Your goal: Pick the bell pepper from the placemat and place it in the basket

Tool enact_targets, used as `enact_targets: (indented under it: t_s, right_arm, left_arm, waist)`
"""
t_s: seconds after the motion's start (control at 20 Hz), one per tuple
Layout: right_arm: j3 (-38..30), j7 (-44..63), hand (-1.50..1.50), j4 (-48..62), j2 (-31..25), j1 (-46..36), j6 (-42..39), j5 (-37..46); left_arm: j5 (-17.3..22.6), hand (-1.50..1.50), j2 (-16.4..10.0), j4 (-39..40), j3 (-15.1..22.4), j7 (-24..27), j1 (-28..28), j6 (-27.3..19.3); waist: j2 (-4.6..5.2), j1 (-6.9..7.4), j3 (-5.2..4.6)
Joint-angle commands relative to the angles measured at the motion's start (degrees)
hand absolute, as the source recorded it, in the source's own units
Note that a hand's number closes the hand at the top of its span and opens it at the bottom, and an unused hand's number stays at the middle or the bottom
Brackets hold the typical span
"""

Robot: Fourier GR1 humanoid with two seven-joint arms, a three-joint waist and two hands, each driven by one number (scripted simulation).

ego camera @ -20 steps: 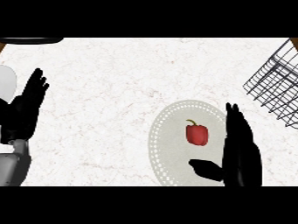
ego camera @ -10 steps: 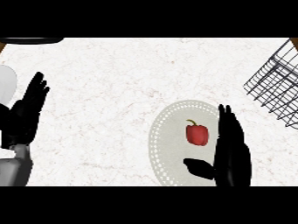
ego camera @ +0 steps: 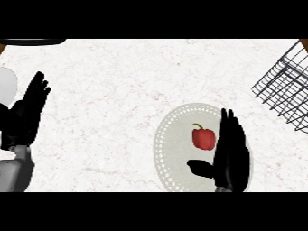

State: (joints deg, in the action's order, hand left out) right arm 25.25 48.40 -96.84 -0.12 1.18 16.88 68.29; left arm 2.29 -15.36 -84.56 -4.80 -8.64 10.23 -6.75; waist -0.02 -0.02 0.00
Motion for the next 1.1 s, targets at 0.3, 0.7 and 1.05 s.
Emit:
enact_targets:
  t_s: [0.3,0.7,1.05]
  right_arm:
    - [-1.03,0.78,-1.50,-0.35,0.11,-0.51,-2.38,0.14]
    - [-3.14,0.33,-1.50,7.36,0.09,-5.88,-0.55,-1.53]
    - [-2.72,-7.41,1.50,15.59,0.02,-3.64,1.74,-6.61]
  left_arm:
    - [-1.88,0.00,2.61,-3.08,-0.49,-2.30,0.20,0.41]
    - [-1.98,0.00,2.12,-4.96,-1.99,-3.41,-1.24,2.10]
    - [-3.78,0.00,2.88,-0.30,-1.84,-3.06,3.45,0.50]
  waist:
    - [-0.03,-0.06,0.00]
    - [-0.04,0.11,0.00]
    - [0.05,-0.02,0.02]
